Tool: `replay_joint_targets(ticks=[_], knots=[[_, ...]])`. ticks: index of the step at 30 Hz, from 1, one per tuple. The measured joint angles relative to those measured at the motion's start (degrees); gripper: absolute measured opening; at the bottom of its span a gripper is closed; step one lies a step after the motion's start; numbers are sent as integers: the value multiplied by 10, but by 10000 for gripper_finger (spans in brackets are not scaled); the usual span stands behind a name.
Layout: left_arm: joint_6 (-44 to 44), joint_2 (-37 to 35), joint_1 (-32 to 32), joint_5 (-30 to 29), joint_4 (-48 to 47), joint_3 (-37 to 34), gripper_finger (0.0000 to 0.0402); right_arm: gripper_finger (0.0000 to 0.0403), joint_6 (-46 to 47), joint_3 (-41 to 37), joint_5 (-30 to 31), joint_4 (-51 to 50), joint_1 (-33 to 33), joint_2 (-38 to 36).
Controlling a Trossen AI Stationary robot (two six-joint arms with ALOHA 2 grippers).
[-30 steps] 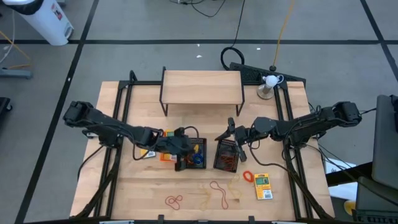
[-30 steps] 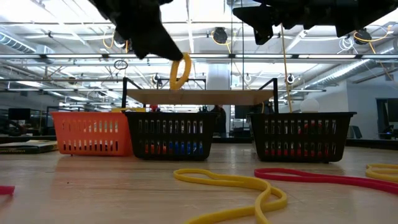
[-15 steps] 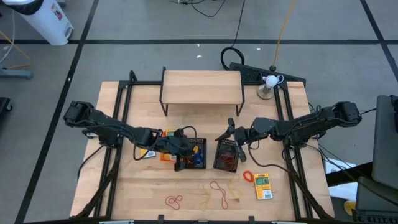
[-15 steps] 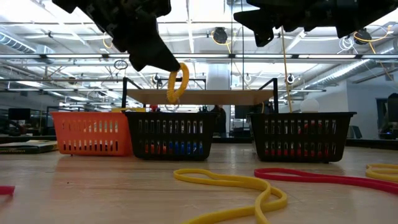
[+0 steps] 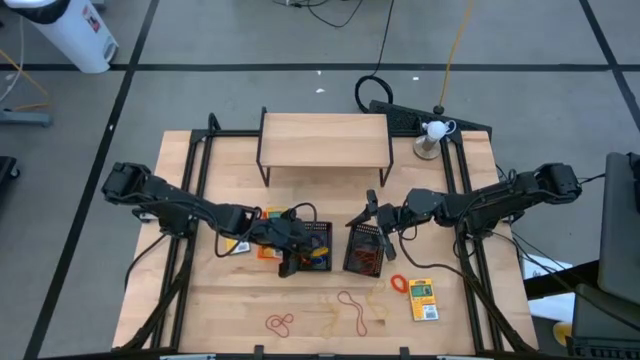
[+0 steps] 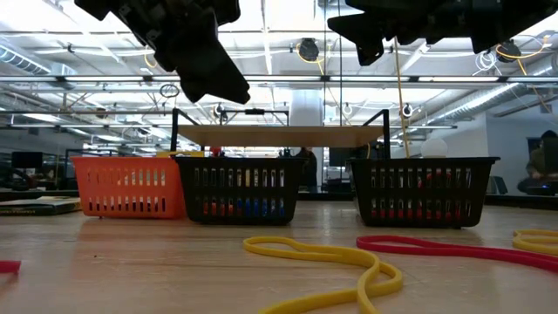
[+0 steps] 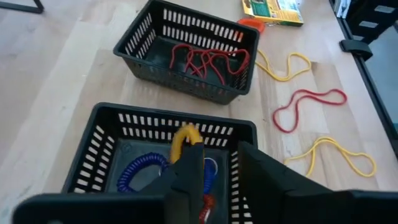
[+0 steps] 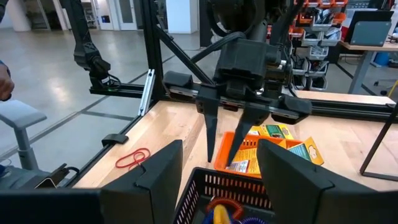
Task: Pick & Place Office Desk Supplies
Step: Put the crayons box into the orange bin
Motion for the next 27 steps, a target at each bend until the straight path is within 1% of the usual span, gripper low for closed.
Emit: replay_joint_targets(ticks=[6,8,11,13,16,20,23,27], knots=[[0,0,11,-2,-1,0,143,196,0,0,0,-1,0,0],[1,-6,15,-2,-20,0,152,196,0,0,0,-3,0,0],[-9,-26,21,3,-91,0,162,196,0,0,0,-4,0,0],[-36,-48,21,4,-154,0,165,196,0,0,0,-4,0,0],[-77,-88,15,1,-221,0,165,196,0,0,0,-5,0,0],[-109,-147,-6,-37,-294,1,166,196,-5,0,0,-6,0,0],[-149,-183,-23,-71,-381,1,166,196,-6,0,0,-6,0,0],[-225,-198,-39,-98,-510,0,166,196,-7,0,0,-8,0,0]])
